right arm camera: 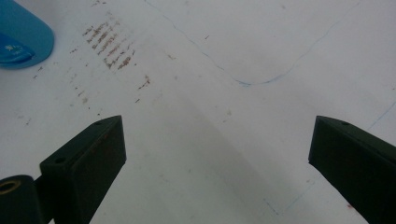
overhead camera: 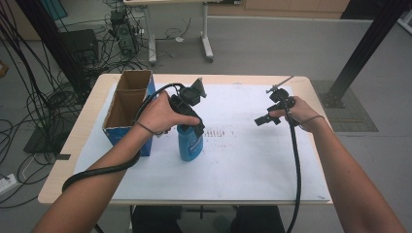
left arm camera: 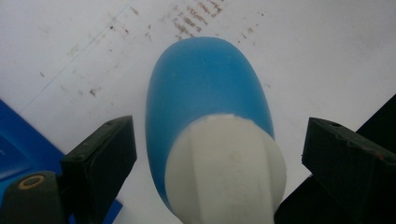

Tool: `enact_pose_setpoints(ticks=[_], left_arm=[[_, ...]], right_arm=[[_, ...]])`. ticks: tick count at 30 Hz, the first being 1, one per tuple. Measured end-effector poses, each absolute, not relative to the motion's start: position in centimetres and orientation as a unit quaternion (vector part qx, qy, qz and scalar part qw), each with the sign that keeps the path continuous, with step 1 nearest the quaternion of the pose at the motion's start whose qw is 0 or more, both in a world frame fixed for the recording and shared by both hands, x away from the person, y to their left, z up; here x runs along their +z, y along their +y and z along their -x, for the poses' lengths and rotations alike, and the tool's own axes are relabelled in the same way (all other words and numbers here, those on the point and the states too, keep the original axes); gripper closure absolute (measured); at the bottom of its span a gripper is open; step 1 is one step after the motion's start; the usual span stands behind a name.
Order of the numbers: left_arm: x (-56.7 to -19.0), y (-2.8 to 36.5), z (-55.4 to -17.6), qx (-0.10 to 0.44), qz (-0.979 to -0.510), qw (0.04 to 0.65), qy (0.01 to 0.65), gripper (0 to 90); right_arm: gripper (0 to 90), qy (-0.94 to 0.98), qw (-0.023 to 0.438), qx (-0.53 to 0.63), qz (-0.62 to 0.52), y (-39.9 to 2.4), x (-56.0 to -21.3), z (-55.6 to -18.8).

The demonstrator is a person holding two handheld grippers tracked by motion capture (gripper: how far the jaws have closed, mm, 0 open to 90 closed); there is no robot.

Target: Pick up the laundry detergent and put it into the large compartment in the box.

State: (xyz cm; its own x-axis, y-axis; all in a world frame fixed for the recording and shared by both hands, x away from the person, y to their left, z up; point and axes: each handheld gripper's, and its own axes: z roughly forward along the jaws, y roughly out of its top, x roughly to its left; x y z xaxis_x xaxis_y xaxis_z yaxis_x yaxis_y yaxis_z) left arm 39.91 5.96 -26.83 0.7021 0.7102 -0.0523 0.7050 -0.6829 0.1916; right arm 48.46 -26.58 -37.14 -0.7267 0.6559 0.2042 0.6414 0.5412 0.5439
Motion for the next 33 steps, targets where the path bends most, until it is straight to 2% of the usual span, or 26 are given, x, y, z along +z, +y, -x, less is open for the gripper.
enact_pose_setpoints(ticks=[33], left_arm=[[-26.65, 6.52, -39.74, 0.015, -0.914, 0.105, 0.393, 10.5]], right_arm=[[3.5, 0.877, 0.011, 0.305, -0.371, -26.46, -37.18, -48.44]])
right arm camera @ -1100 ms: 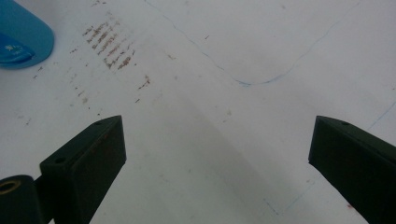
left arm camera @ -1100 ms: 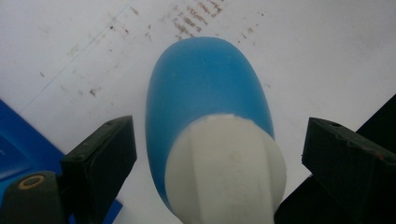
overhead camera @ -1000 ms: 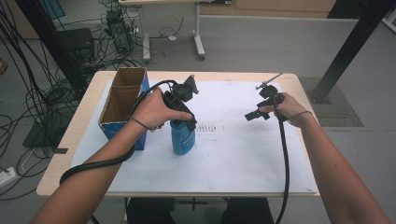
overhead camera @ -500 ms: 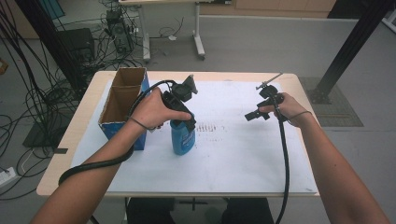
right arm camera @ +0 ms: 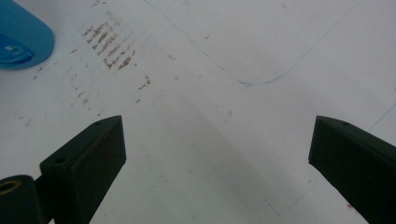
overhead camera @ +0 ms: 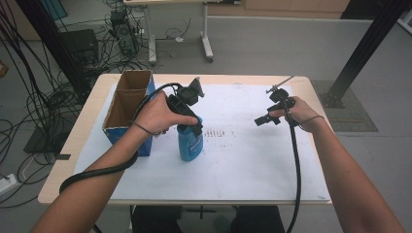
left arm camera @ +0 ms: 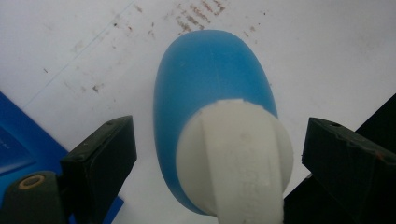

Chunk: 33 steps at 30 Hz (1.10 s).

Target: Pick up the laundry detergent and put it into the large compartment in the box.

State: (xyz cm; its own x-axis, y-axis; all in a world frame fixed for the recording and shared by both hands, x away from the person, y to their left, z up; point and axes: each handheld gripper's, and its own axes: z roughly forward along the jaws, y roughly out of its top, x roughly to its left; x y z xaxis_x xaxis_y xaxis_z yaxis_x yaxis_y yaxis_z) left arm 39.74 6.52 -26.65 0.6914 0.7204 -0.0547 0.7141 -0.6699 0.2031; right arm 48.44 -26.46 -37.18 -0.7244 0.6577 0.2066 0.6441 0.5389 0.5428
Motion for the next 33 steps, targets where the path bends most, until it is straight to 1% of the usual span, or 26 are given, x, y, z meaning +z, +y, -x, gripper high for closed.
enact_pose_setpoints(ticks=[33], left_arm=[[-27.13, 6.23, -39.50, 0.026, -0.909, 0.097, 0.404, 11.1]], right_arm=[[3.5, 0.876, 0.012, 0.309, -0.369, -26.63, -37.02, -48.31]])
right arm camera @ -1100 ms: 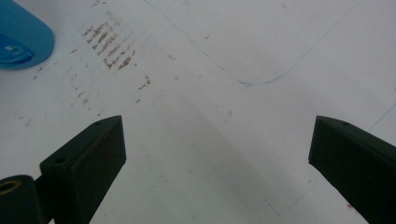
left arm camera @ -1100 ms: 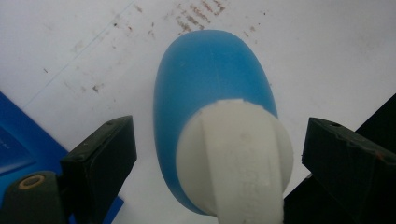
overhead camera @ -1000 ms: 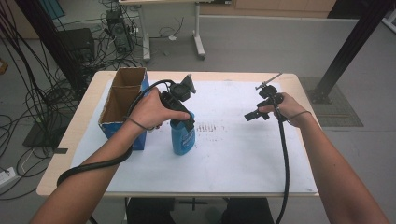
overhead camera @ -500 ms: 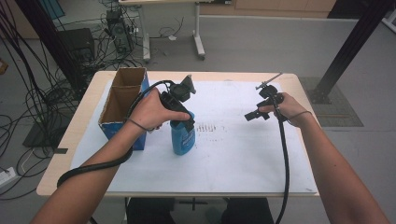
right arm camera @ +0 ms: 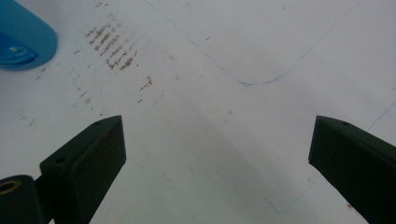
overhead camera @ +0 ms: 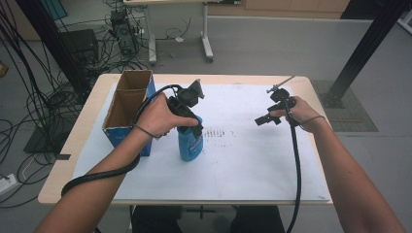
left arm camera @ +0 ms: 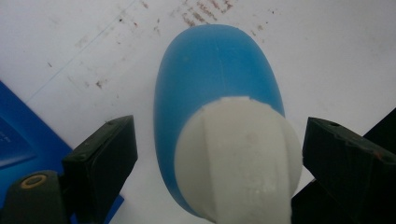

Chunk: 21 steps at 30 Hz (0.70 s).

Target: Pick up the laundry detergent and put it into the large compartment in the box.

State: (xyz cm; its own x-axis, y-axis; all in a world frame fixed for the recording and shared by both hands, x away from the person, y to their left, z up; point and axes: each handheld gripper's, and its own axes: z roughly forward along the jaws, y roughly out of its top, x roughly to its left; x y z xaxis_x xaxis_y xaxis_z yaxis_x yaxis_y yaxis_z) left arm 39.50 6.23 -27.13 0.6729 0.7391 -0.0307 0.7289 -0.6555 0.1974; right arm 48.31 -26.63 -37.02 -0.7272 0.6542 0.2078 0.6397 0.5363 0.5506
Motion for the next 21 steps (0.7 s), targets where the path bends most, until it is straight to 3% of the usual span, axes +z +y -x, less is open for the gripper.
enact_pose_setpoints(ticks=[21], left_arm=[[-27.60, 5.89, -39.62, 0.036, -0.906, 0.097, 0.411, 20.9]], right_arm=[[3.5, 0.877, 0.012, 0.308, -0.368, -26.65, -37.08, -48.26]])
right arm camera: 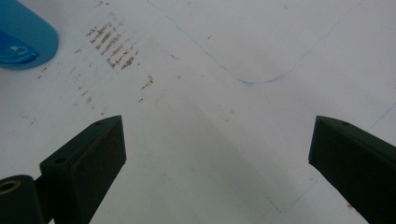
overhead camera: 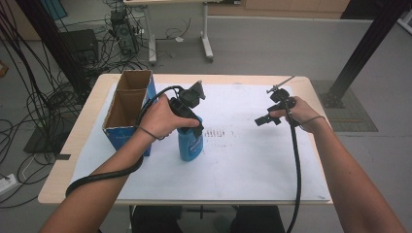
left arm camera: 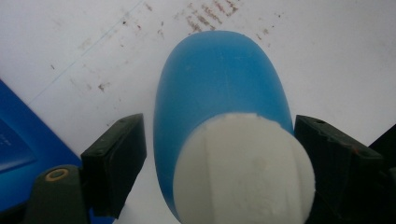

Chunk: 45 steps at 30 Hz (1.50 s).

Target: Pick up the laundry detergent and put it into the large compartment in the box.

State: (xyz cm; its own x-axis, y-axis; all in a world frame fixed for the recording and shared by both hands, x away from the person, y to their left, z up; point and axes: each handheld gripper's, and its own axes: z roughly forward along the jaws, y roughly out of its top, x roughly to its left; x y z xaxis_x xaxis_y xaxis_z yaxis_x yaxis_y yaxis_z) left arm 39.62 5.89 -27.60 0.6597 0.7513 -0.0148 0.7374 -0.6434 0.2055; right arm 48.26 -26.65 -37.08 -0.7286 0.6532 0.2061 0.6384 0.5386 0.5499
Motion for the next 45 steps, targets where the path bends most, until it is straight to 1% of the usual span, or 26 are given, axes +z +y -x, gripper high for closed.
enact_pose_setpoints(ticks=[3, 7, 13, 20, 24, 45], left_arm=[[-27.61, 5.89, -39.59, 0.036, -0.905, 0.095, 0.413, 24.7], [-27.63, 5.90, -39.56, 0.036, -0.904, 0.093, 0.416, 25.2], [-27.48, 5.79, -39.47, 0.039, -0.902, 0.092, 0.419, 31.8], [-27.35, 5.57, -39.46, 0.045, -0.901, 0.089, 0.422, 34.2], [-27.29, 5.64, -39.44, 0.046, -0.900, 0.087, 0.425, 37.1], [-27.33, 5.52, -39.26, 0.053, -0.897, 0.088, 0.430, 37.4]], right_arm=[[3.5, 0.876, 0.011, 0.308, -0.370, -26.68, -37.10, -48.25], [3.5, 0.876, 0.011, 0.310, -0.370, -26.70, -37.12, -48.24], [3.5, 0.876, 0.010, 0.309, -0.370, -26.64, -37.25, -48.23], [3.5, 0.876, 0.010, 0.310, -0.368, -26.58, -37.23, -48.22], [3.5, 0.875, 0.010, 0.311, -0.370, -26.62, -37.24, -48.21], [3.5, 0.876, 0.012, 0.309, -0.369, -26.56, -37.19, -48.19]])
